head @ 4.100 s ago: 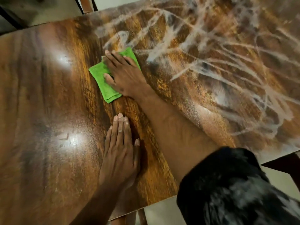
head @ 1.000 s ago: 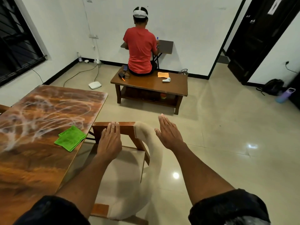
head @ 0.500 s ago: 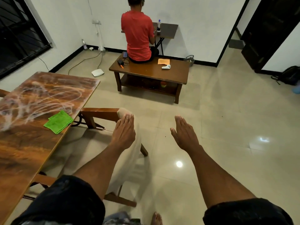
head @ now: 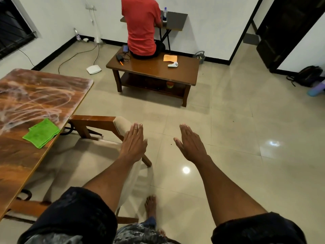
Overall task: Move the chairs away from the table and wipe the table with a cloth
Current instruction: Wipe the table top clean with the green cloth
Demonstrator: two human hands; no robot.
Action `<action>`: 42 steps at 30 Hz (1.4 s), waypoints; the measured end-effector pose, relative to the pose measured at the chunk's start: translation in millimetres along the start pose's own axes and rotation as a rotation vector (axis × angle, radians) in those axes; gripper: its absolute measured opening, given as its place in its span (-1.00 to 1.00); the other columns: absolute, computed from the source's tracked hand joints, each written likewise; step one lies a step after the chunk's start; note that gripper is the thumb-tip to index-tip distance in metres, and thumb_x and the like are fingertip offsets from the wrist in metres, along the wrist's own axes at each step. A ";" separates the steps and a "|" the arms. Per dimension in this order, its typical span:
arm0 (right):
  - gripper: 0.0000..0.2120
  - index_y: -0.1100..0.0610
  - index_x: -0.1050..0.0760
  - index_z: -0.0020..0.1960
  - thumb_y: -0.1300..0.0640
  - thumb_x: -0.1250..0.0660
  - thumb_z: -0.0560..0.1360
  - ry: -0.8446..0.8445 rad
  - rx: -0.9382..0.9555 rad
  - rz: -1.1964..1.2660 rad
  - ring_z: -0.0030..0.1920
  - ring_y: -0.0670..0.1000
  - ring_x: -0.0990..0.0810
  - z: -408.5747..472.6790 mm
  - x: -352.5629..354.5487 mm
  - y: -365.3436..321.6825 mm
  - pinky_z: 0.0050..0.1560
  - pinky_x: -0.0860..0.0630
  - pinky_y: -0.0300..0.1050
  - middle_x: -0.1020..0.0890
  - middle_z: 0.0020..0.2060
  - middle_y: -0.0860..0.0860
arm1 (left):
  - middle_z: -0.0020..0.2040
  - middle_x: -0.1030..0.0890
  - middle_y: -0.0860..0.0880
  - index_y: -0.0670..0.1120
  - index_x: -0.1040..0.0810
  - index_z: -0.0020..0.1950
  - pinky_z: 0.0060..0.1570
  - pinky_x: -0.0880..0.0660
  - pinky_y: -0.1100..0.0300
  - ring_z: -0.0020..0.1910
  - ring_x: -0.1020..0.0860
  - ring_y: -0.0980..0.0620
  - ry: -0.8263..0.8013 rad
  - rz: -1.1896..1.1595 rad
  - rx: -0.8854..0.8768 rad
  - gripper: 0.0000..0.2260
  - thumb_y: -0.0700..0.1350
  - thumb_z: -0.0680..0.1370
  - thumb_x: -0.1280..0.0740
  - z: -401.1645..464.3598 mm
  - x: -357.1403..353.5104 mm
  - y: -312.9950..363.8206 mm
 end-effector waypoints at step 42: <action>-0.35 0.18 0.06 0.73 -0.15 0.04 0.78 -0.234 0.425 -0.139 0.73 0.07 0.04 396.3 36.6 64.7 0.66 -0.13 0.07 0.00 0.73 0.11 | 0.73 0.02 -0.23 -0.21 0.06 0.72 0.66 -0.01 -0.05 0.73 0.03 -0.14 0.140 -0.069 0.495 -0.38 0.03 0.77 -0.09 267.3 27.4 -29.1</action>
Point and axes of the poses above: each hand's wrist, its own z-axis towards the middle knuckle, its own x-axis out of the back of the hand, y = z × x, the point moved 2 cm from there along z, towards the middle knuckle
